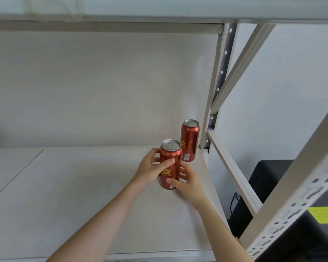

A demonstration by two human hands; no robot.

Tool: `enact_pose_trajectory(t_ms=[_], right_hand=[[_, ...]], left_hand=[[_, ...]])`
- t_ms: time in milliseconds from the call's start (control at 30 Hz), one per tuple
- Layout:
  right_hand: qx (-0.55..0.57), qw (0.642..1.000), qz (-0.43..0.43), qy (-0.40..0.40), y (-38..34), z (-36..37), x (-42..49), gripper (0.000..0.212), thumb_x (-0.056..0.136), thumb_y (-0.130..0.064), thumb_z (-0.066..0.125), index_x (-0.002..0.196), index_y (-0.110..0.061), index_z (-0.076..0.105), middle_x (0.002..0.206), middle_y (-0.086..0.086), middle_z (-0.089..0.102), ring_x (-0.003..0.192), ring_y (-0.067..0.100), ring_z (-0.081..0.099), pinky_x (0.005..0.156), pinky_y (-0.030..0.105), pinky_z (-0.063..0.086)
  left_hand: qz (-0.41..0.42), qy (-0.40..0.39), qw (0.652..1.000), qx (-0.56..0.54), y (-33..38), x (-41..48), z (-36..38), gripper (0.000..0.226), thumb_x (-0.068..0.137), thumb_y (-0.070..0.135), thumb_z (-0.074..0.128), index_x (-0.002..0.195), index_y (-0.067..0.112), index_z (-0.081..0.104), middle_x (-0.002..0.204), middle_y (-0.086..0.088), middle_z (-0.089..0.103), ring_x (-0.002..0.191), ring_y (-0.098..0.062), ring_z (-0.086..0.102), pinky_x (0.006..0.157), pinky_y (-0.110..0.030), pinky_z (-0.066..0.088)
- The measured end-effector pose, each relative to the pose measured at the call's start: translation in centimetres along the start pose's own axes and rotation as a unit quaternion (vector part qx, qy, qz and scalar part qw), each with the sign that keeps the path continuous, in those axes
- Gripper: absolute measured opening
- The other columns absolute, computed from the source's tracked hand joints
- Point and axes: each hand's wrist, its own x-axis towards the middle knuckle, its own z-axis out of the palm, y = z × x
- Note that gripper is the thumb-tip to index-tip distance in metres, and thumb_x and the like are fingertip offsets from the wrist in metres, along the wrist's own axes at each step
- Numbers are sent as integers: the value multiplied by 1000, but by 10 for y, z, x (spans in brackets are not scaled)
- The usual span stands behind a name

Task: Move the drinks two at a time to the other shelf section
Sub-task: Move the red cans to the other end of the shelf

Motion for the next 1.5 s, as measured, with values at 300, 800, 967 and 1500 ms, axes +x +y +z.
enact_pose_trajectory(t_ms=[300,800,967,1500], right_hand=[[9,998,-2,66,1,-39,-34,54,75,-13,82,119,-29,56,111,-8,66,103,6,61,80,20,50],[38,995,-6,94,4,-49,-11,55,77,-16,81,123,-28,53,117,-5,62,106,9,59,83,24,52],[45,994,-6,101,4,-50,4,54,77,-17,81,121,-29,52,114,-7,62,106,11,59,83,24,51],[43,992,10,120,10,-51,38,55,75,-19,83,121,-29,53,115,-5,63,108,13,60,92,38,55]], left_hand=[[-1,-55,998,-3,10,-11,48,67,48,68,83,104,38,61,107,-5,71,99,-22,71,92,-47,56],[-25,-60,997,-32,22,13,59,57,67,44,85,115,28,59,104,-7,70,95,-19,72,82,-40,61],[-36,-47,998,-36,25,27,61,49,76,34,82,116,20,58,93,-4,69,90,-18,71,82,-43,61],[-53,-36,997,-40,27,58,62,48,75,36,83,112,18,58,98,-8,69,93,-22,72,83,-46,60]])
